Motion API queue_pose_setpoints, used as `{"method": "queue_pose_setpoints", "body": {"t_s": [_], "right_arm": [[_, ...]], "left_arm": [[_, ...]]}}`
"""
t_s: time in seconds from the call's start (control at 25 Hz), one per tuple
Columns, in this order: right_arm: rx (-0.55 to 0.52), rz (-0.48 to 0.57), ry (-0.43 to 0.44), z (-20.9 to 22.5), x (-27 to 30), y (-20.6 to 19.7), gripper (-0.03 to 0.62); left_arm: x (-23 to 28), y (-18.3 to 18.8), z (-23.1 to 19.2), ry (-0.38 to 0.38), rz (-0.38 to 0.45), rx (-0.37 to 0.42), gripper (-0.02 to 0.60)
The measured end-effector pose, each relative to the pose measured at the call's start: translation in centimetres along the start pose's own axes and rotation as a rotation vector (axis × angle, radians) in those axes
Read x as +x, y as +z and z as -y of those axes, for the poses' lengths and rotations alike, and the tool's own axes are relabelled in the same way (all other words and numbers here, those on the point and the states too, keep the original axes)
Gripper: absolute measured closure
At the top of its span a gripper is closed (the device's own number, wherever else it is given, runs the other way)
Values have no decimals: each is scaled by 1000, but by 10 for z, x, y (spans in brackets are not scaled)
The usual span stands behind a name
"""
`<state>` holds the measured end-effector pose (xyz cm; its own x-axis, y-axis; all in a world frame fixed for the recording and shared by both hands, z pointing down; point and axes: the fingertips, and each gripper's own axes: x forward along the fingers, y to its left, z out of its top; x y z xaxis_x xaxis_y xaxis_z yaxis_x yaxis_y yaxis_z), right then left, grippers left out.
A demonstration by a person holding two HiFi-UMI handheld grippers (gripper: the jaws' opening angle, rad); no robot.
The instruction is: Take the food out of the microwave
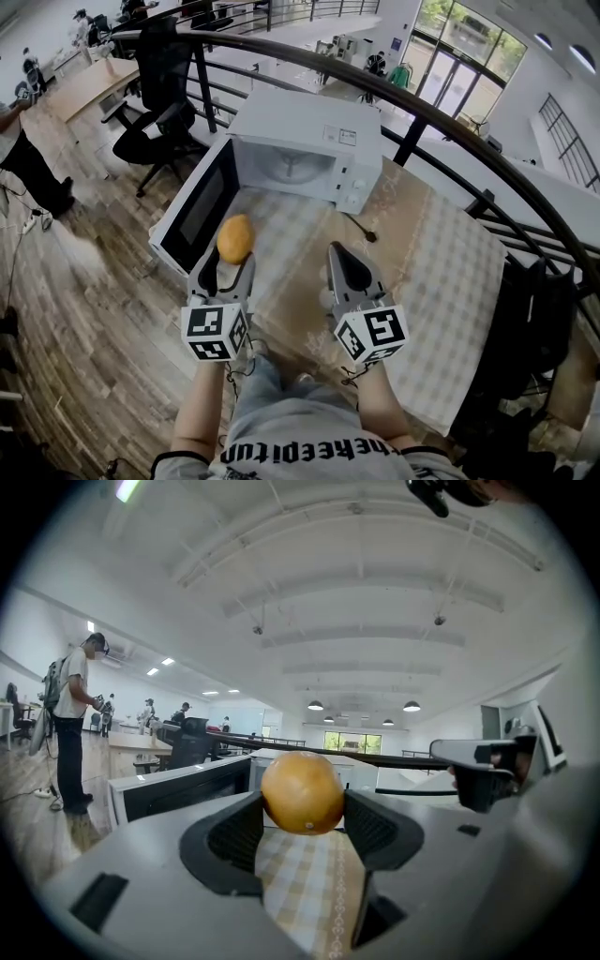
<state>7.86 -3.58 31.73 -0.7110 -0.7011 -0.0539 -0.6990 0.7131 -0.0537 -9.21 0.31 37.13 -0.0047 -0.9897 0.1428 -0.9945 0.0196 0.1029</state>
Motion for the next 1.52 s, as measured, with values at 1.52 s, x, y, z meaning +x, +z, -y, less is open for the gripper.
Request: {"method": "queue_pose_setpoints", "body": {"t_s": [1.52], "right_arm": [[-45,26,32,13,-40,16,589]], "left_arm": [[-33,40,44,17,126,-1,314]]}}
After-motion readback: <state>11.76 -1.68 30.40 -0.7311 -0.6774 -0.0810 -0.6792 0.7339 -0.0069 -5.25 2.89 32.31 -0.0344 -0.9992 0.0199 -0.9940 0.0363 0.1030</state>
